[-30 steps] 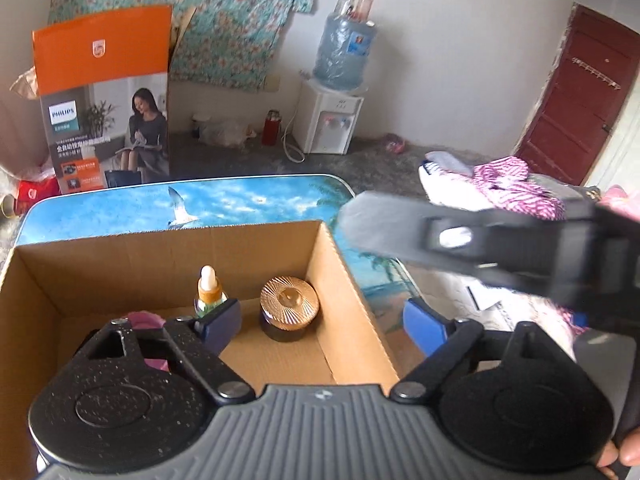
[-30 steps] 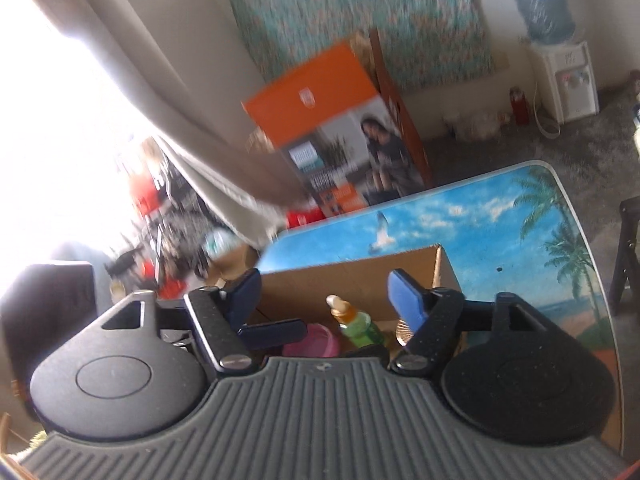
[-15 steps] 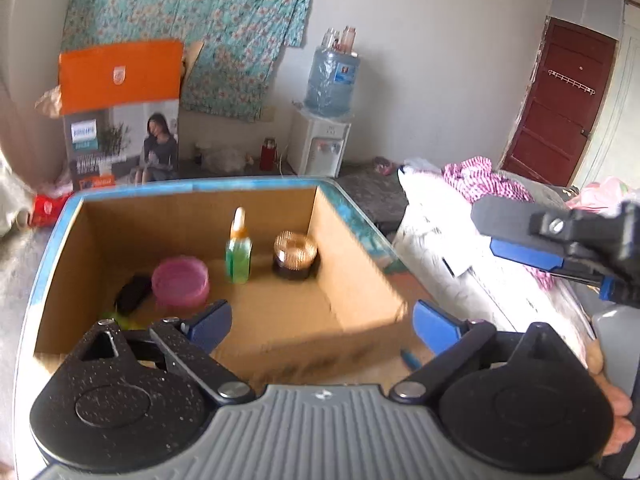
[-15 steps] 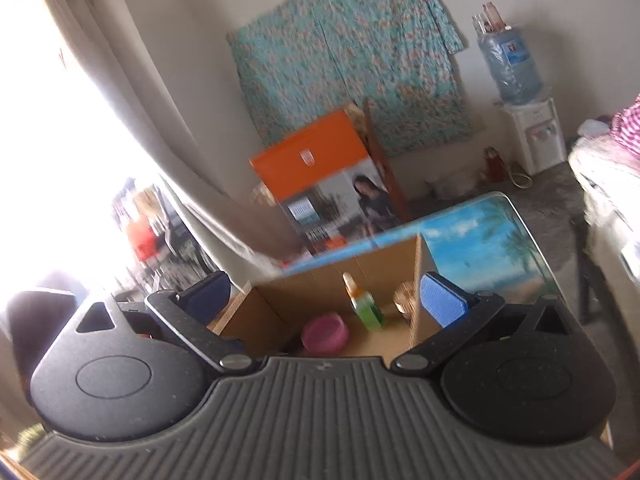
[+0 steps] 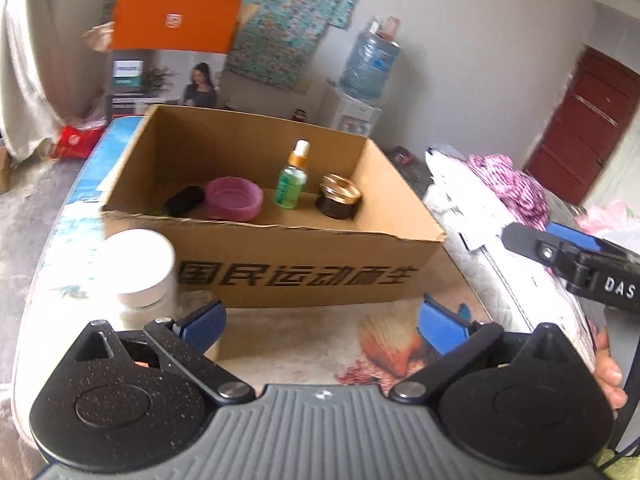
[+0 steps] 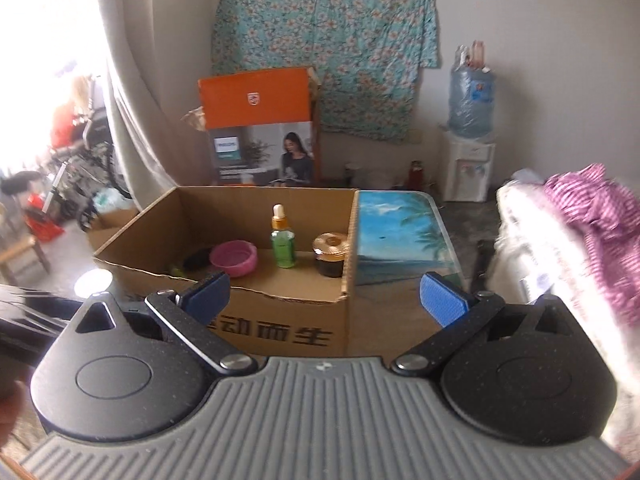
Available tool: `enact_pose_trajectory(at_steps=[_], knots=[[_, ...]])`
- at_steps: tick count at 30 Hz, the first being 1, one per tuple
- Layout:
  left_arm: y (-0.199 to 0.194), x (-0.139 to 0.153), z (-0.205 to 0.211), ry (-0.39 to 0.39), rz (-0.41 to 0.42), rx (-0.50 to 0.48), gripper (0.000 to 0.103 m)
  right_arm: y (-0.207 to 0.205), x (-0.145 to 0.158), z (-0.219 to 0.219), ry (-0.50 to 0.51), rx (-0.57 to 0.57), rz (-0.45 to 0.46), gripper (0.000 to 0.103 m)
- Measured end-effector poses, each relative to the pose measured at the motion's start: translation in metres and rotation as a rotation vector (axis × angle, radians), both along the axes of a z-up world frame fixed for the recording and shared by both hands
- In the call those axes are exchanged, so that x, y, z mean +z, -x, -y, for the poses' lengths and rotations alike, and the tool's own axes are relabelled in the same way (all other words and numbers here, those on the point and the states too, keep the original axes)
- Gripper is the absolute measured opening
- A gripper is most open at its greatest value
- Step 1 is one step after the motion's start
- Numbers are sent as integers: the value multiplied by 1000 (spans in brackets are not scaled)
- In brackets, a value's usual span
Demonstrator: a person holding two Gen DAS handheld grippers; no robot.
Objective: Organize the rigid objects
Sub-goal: 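Move the open right tool back to the white plug charger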
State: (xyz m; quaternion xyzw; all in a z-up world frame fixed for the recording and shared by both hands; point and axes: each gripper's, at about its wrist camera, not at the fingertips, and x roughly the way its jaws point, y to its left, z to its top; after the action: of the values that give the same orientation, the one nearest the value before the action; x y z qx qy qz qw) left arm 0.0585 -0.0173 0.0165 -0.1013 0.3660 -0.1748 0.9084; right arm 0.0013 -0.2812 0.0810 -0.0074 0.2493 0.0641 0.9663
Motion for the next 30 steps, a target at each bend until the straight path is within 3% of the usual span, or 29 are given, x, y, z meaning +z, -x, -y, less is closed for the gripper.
enact_pose_trajectory(at_steps=[10, 13, 16, 20, 30], knots=[[8, -16, -27, 35, -33, 12, 103, -9, 0, -14, -23, 83, -25, 102], [8, -24, -31, 24, -26, 2, 103, -14, -3, -18, -93, 158, -21, 102], [9, -33, -30, -21, 18, 1, 103, -22, -13, -20, -222, 247, -63, 102], [7, -49, -20, -137, 53, 0, 103, -47, -35, -37, -350, 331, -207, 102], [7, -79, -7, -273, 101, -15, 98, -88, -90, -106, -379, 448, -350, 98]])
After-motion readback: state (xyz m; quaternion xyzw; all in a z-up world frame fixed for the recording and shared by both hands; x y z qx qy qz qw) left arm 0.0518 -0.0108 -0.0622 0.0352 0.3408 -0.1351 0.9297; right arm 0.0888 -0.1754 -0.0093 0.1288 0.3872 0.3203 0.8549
